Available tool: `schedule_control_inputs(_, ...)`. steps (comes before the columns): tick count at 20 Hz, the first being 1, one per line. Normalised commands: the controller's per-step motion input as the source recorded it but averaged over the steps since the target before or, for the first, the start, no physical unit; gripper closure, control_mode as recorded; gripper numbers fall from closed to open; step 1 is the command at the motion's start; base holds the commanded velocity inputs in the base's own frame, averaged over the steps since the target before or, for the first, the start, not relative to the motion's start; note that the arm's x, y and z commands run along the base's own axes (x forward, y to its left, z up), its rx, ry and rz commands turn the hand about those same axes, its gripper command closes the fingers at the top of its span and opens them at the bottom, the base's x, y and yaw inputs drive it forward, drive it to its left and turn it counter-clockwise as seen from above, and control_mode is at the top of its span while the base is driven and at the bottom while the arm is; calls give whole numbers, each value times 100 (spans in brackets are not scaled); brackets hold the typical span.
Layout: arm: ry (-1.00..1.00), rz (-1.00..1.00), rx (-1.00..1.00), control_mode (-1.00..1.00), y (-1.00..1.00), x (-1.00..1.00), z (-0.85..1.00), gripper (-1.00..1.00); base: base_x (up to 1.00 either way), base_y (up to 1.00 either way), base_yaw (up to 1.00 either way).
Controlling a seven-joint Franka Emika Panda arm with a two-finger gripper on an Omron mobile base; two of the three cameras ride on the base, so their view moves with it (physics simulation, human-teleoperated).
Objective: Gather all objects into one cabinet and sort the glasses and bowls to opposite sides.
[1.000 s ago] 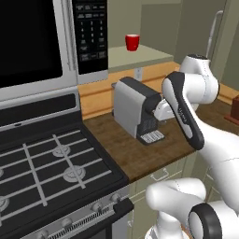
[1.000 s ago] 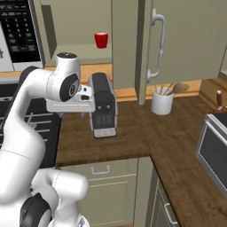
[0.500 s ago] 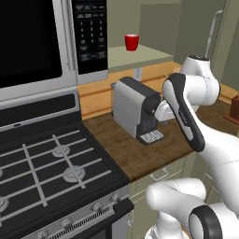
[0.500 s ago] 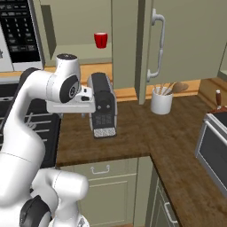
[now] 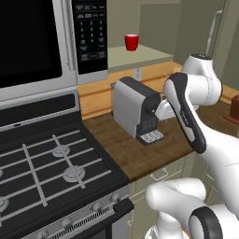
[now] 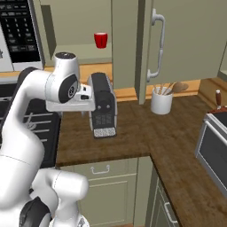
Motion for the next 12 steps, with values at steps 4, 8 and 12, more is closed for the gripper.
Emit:
schedule_control_inputs(4,-46,-1,0,-100,0,0,82,-100,0,0,0)
schedule_control_inputs(8,-36,0,0,-100,11,0,89,-100,0,0,0)
schedule_control_inputs(12,-18,0,-1,-100,25,1,27,-100,0,0,0)
